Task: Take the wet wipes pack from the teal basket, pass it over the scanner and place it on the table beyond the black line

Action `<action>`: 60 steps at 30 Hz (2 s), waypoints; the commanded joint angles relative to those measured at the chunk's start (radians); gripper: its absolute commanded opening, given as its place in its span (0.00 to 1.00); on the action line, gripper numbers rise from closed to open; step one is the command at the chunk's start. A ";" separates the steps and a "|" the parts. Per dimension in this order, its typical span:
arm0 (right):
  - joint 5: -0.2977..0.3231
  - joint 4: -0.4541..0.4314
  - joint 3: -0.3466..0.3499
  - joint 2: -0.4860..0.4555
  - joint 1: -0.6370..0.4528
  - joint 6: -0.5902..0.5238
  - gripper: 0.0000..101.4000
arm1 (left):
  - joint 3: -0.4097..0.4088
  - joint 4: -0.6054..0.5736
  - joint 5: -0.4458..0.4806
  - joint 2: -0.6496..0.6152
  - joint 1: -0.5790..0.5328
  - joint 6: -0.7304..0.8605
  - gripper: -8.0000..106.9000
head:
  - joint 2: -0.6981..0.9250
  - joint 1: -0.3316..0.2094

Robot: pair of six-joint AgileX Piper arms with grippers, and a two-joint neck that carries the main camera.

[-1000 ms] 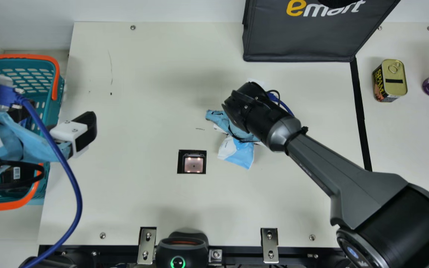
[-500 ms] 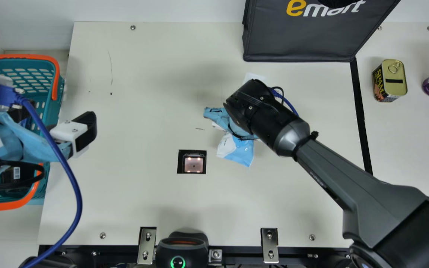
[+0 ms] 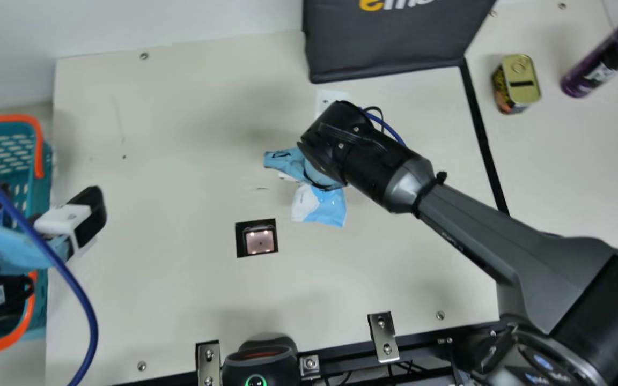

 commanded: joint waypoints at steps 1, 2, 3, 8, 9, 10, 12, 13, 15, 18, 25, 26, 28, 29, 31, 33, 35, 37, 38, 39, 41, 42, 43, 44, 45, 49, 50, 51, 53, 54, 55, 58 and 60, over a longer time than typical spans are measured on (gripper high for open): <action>-0.028 0.019 0.037 -0.030 -0.029 -0.072 0.00 | 0.000 0.000 0.000 0.000 0.000 0.000 0.85 | -0.093 -0.029; -0.039 0.029 0.053 -0.044 -0.045 -0.102 0.00 | 0.000 0.000 0.000 0.000 0.000 0.000 0.85 | -0.116 -0.029; -0.048 0.039 0.070 -0.059 -0.062 -0.131 0.00 | 0.000 0.000 0.000 0.000 0.000 0.000 0.85 | -0.139 -0.029; -0.085 0.091 0.153 -0.138 -0.163 -0.292 0.00 | 0.000 0.000 0.000 0.000 0.000 0.000 0.85 | -0.139 -0.029; -0.090 0.103 0.169 -0.154 -0.186 -0.327 0.00 | 0.000 0.000 0.000 0.000 0.000 0.000 0.85 | -0.139 -0.029; -0.093 0.115 0.184 -0.171 -0.209 -0.363 0.00 | 0.000 0.000 0.000 0.000 0.000 0.000 0.85 | -0.139 -0.029; -0.097 0.140 0.213 -0.203 -0.260 -0.437 0.00 | 0.000 0.000 0.000 0.000 0.000 0.000 0.85 | -0.139 -0.029; -0.097 0.152 0.227 -0.219 -0.286 -0.473 0.00 | 0.000 0.000 0.000 0.000 0.000 0.000 0.85 | -0.139 -0.029; -0.095 0.174 0.253 -0.251 -0.343 -0.543 0.00 | 0.000 0.000 0.000 0.000 0.000 0.000 0.85 | -0.139 -0.029; -0.088 0.205 0.287 -0.293 -0.437 -0.647 0.00 | 0.000 0.000 0.000 0.000 0.000 0.000 0.85 | -0.139 -0.029; -0.052 0.256 0.329 -0.361 -0.680 -0.876 0.00 | 0.000 0.000 0.000 0.000 0.000 0.000 0.85 | -0.139 -0.029; -0.047 0.263 0.330 -0.365 -0.715 -0.906 0.00 | 0.000 0.000 0.000 0.000 0.000 0.000 0.85 | -0.139 -0.029; -0.038 0.275 0.328 -0.368 -0.787 -0.970 0.00 | 0.000 0.000 0.000 0.000 0.000 0.000 0.85 | -0.139 -0.029; -0.032 0.279 0.326 -0.369 -0.821 -0.997 0.00 | 0.000 0.000 0.000 0.000 0.000 0.000 0.85 | -0.139 -0.029; -0.024 0.285 0.319 -0.365 -0.889 -1.053 0.00 | 0.000 0.000 0.000 0.000 0.000 0.000 0.85 | -0.139 -0.029; -0.019 0.289 0.310 -0.359 -0.953 -1.104 0.00 | 0.000 0.000 0.000 0.000 0.000 0.000 0.85 | -0.139 -0.029; -0.015 0.289 0.298 -0.348 -1.013 -1.153 0.00 | 0.000 0.000 0.000 0.000 0.000 0.000 0.85 | -0.139 -0.029; -0.013 0.286 0.285 -0.334 -1.070 -1.200 0.00 | 0.000 0.000 0.000 0.000 0.000 0.000 0.85 | -0.139 -0.029; -0.013 0.283 0.279 -0.328 -1.096 -1.222 0.00 | 0.000 0.000 0.000 0.000 0.000 0.000 0.85 | -0.139 -0.029; -0.013 0.281 0.272 -0.320 -1.122 -1.246 0.00 | 0.000 0.000 0.000 0.000 0.000 0.000 0.85 | -0.139 -0.029; -0.016 0.272 0.258 -0.304 -1.168 -1.289 0.00 | 0.000 0.000 0.000 0.000 0.000 0.000 0.85 | -0.139 -0.029; -0.018 0.269 0.252 -0.296 -1.191 -1.311 0.00 | 0.000 0.000 0.000 0.000 0.000 0.000 0.85 | -0.139 -0.029; -0.021 0.265 0.245 -0.288 -1.212 -1.333 0.00 | 0.000 0.000 0.000 0.000 0.000 0.000 0.85 | -0.139 -0.029; -0.026 0.259 0.238 -0.279 -1.233 -1.355 0.00 | 0.000 0.000 0.000 0.000 0.000 0.000 0.85 | -0.139 -0.029; -0.030 0.255 0.232 -0.270 -1.251 -1.374 0.00 | 0.000 0.000 0.000 0.000 0.000 0.000 0.85 | -0.139 -0.029; -0.058 0.241 0.207 -0.233 -1.317 -1.455 0.00 | 0.000 0.000 0.000 0.000 0.000 0.000 0.85 | -0.139 -0.029; -0.067 0.237 0.202 -0.223 -1.331 -1.474 0.00 | 0.000 0.000 0.000 0.000 0.000 0.000 0.85 | -0.139 -0.029; -0.077 0.234 0.198 -0.214 -1.343 -1.491 0.00 | 0.000 0.000 0.000 0.000 0.000 0.000 0.85 | -0.139 -0.029; -0.099 0.231 0.190 -0.193 -1.366 -1.526 0.00 | 0.000 0.000 0.000 0.000 0.000 0.000 0.85 | -0.139 -0.029; -0.110 0.233 0.186 -0.183 -1.376 -1.543 0.00 | 0.000 0.000 0.000 0.000 0.000 0.000 0.85 | -0.139 -0.029; -0.121 0.235 0.183 -0.173 -1.386 -1.561 0.00 | 0.000 0.000 0.000 0.000 0.000 0.000 0.85 | -0.139 -0.029; -0.153 0.241 0.169 -0.139 -1.412 -1.611 0.00 | 0.000 0.000 0.000 0.000 0.000 0.000 0.85 | -0.139 -0.029; -0.170 0.247 0.157 -0.114 -1.427 -1.643 0.00 | 0.000 0.000 0.000 0.000 0.000 0.000 0.85 | -0.139 -0.029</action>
